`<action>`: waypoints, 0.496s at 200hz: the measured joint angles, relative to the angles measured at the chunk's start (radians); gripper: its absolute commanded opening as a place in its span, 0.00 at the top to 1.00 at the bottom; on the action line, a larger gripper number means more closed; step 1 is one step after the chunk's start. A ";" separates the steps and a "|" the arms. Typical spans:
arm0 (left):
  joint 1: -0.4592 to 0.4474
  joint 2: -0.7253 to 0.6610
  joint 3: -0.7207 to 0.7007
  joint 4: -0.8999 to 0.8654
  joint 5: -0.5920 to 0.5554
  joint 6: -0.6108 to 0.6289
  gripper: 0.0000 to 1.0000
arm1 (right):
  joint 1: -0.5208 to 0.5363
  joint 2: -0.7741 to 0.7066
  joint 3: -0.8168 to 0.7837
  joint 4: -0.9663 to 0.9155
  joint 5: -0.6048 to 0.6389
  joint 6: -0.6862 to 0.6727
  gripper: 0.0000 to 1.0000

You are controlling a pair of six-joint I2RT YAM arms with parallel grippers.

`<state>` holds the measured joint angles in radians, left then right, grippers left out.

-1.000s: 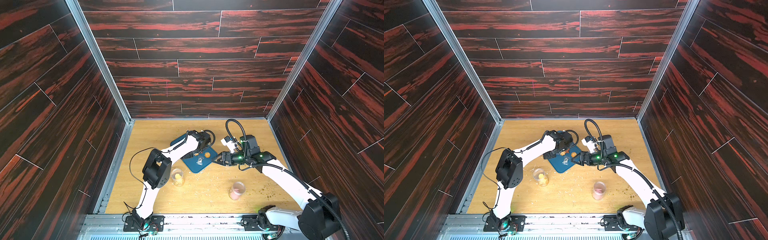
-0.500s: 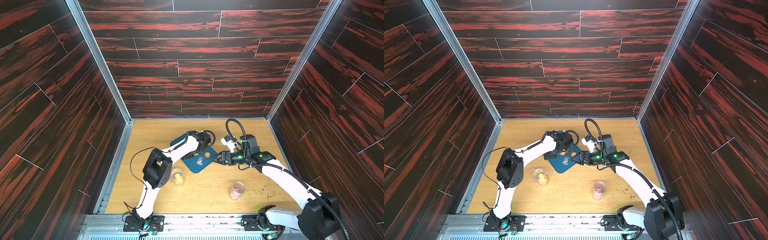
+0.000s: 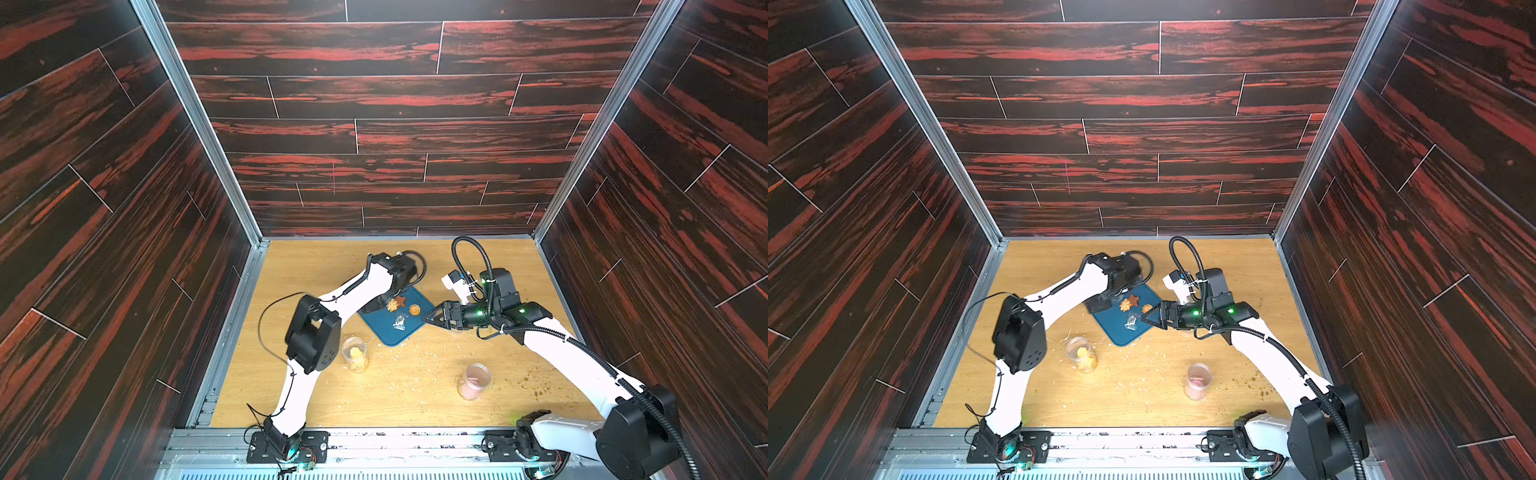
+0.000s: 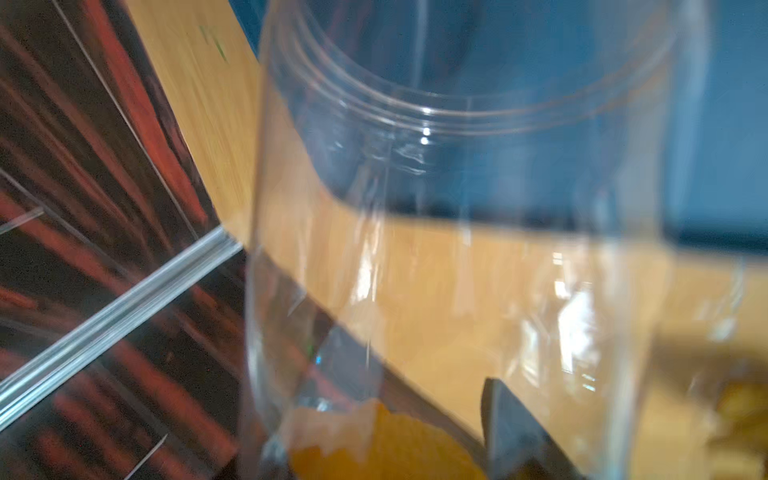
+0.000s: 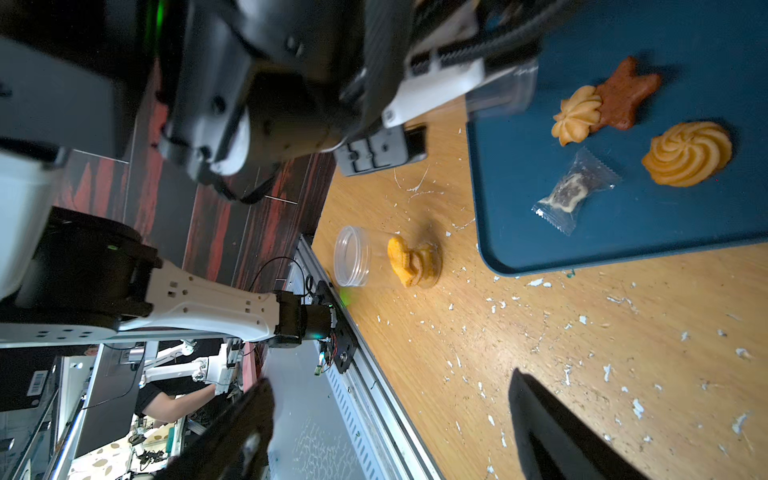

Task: Pour the cookies out of the jar
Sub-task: Pour the cookies in the jar onto the tray.

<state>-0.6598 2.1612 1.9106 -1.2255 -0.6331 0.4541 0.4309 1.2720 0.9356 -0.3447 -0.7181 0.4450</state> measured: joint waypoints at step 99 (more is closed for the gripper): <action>-0.010 0.035 -0.012 -0.048 -0.019 -0.021 0.43 | -0.001 0.037 0.056 -0.040 -0.007 -0.030 0.08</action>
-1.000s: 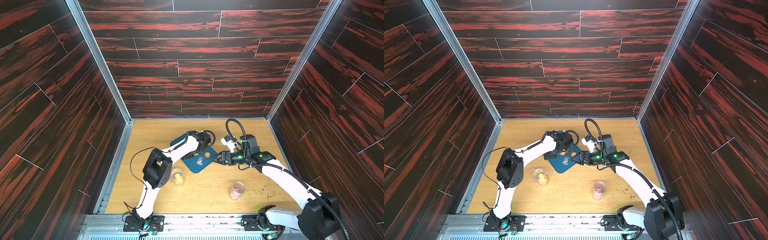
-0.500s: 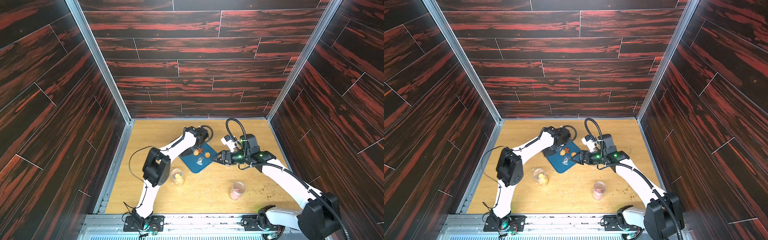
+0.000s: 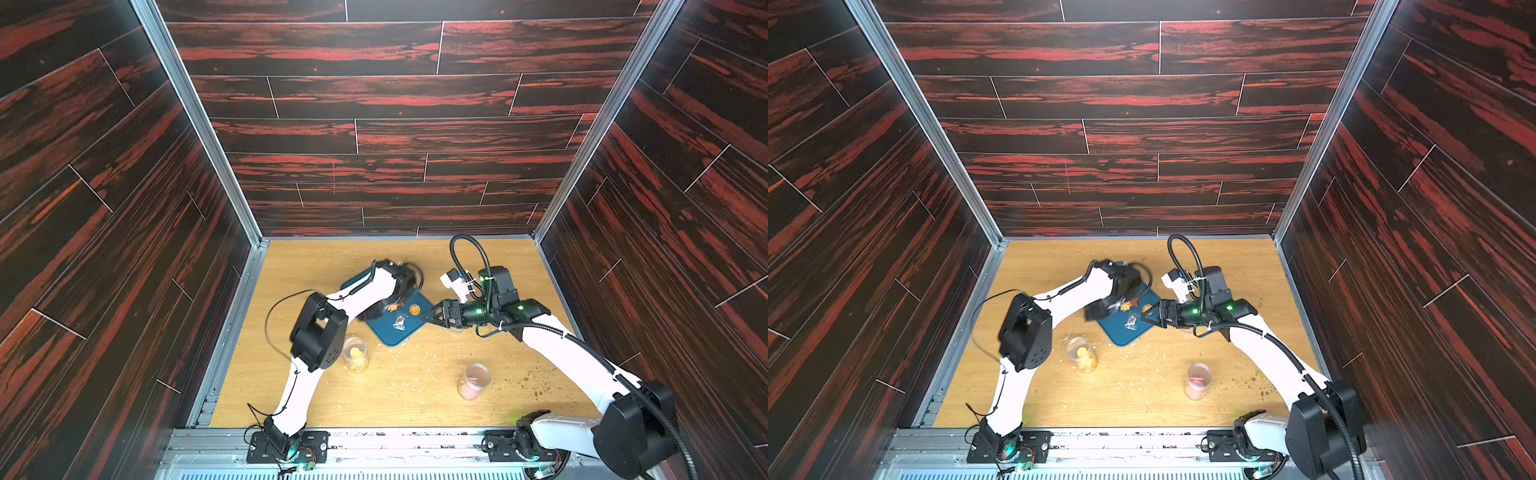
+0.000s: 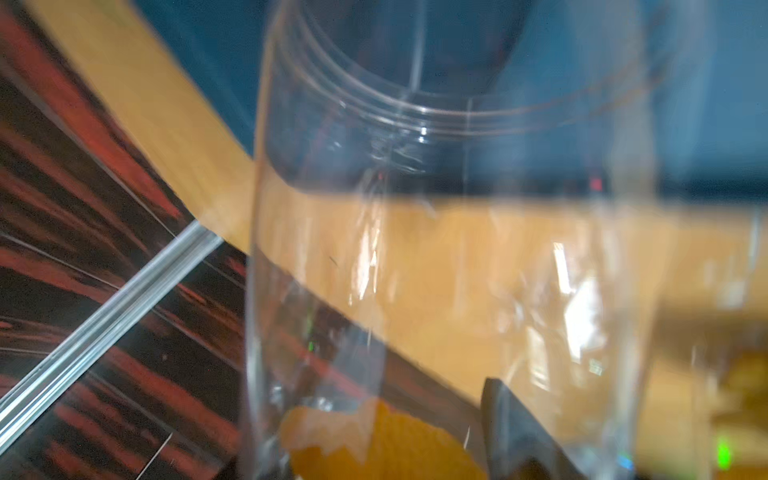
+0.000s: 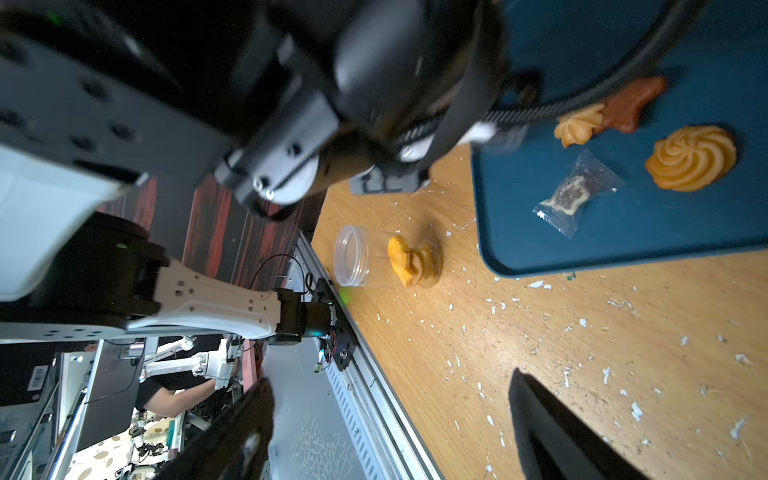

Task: Pour the cookies out of the jar
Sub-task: Pour the cookies in the jar onto the tray.

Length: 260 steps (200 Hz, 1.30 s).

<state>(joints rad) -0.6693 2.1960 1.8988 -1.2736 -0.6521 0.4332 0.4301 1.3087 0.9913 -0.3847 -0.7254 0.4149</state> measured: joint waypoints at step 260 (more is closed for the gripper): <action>0.011 -0.078 -0.039 -0.019 0.019 -0.005 0.40 | -0.004 0.010 0.002 0.024 0.000 -0.005 0.08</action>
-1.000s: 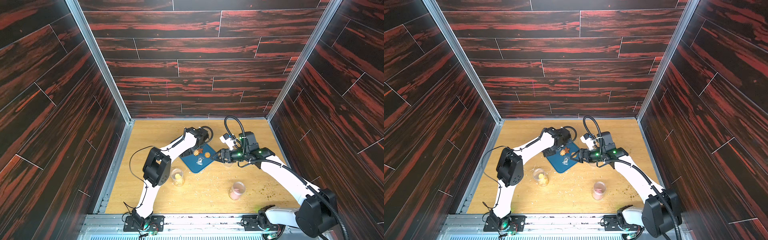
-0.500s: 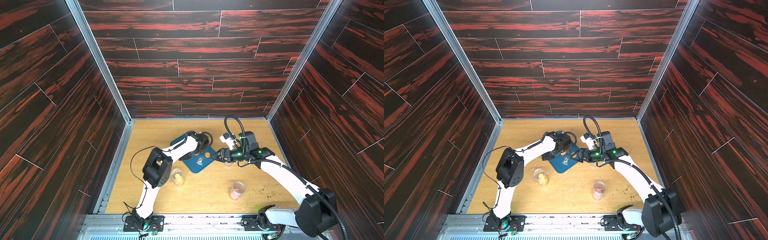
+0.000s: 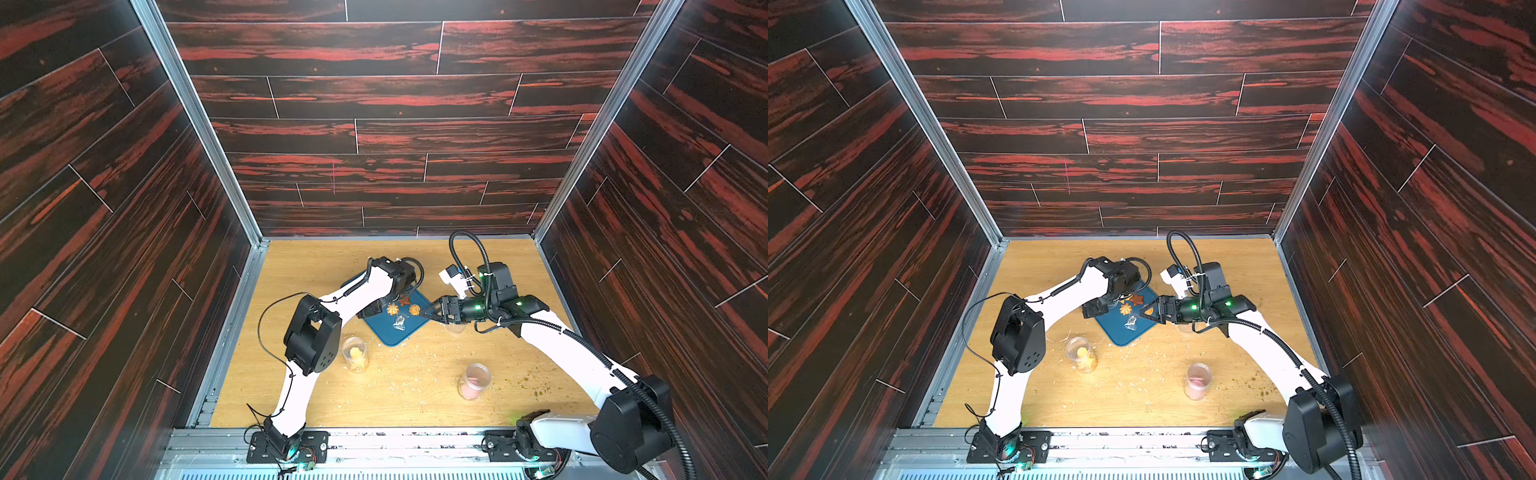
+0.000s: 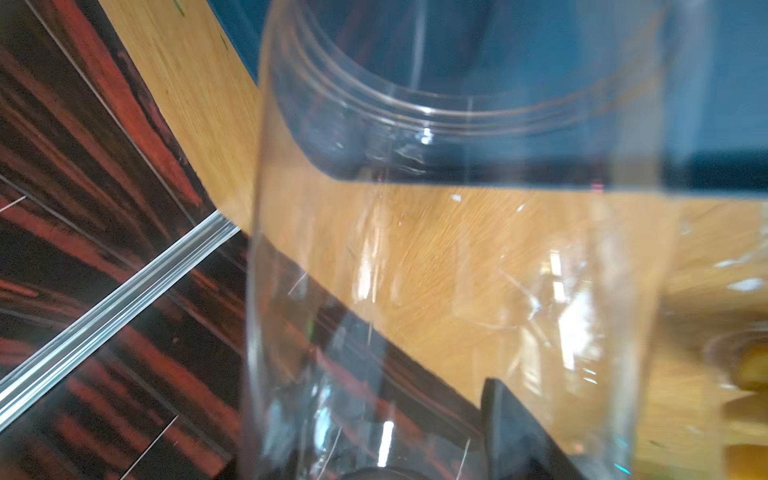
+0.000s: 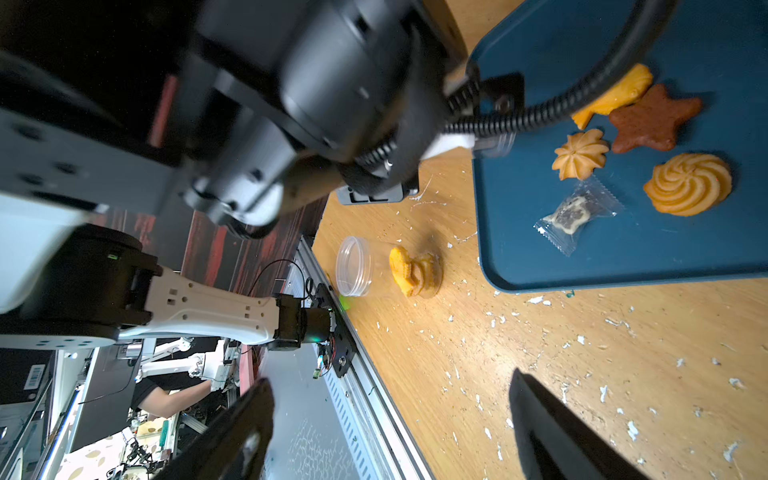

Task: Pour the cookies out of the jar
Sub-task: Pour the cookies in the jar onto the tray, then place the jar at the center of the board.

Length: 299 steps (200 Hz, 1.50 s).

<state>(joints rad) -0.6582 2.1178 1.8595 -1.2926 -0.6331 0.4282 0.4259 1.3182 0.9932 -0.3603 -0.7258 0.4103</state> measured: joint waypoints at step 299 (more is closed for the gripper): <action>0.306 -0.642 -0.541 0.770 1.534 -0.233 0.40 | -0.024 0.098 0.615 -0.332 -0.024 0.148 0.11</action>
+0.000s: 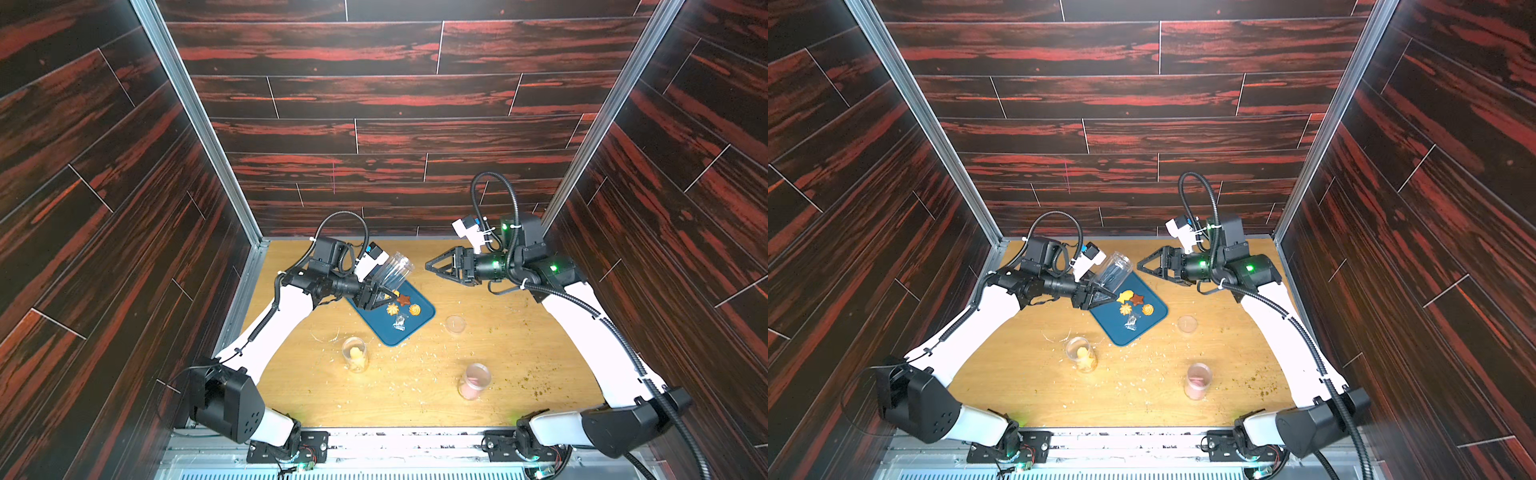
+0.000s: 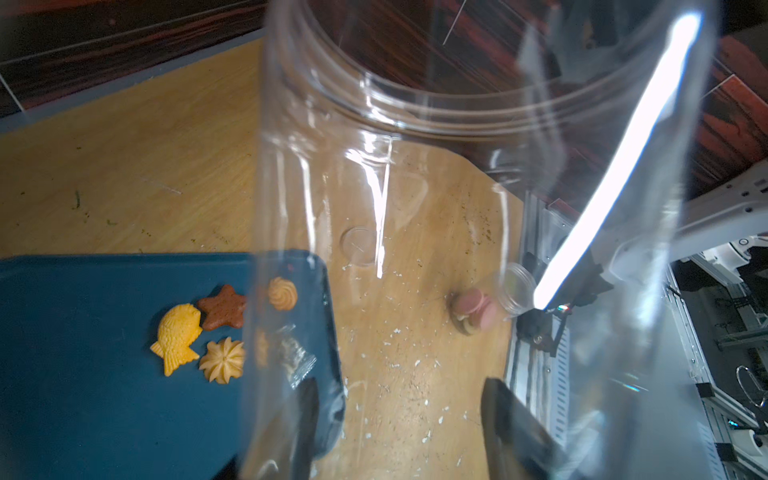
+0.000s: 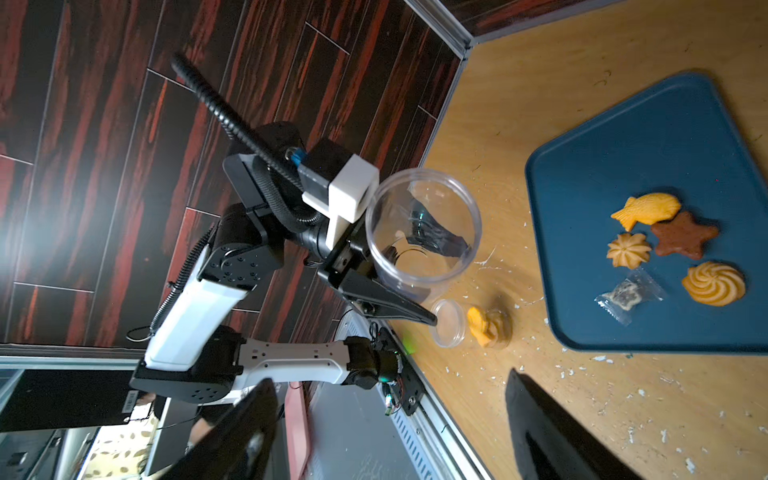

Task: Pour the cookies out of the jar
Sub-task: Place the jar at the center of the board.

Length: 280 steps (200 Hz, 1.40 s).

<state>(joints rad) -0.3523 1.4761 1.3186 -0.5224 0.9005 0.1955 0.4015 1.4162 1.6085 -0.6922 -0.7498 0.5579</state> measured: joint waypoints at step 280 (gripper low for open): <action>0.000 -0.038 -0.040 0.007 0.038 0.035 0.40 | 0.133 0.492 0.595 -0.392 0.051 -0.107 0.22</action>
<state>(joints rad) -0.3527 1.4380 1.2789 -0.5156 0.9382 0.2302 0.5343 1.9079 2.2036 -1.0843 -0.6991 0.4507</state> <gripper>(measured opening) 0.656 0.790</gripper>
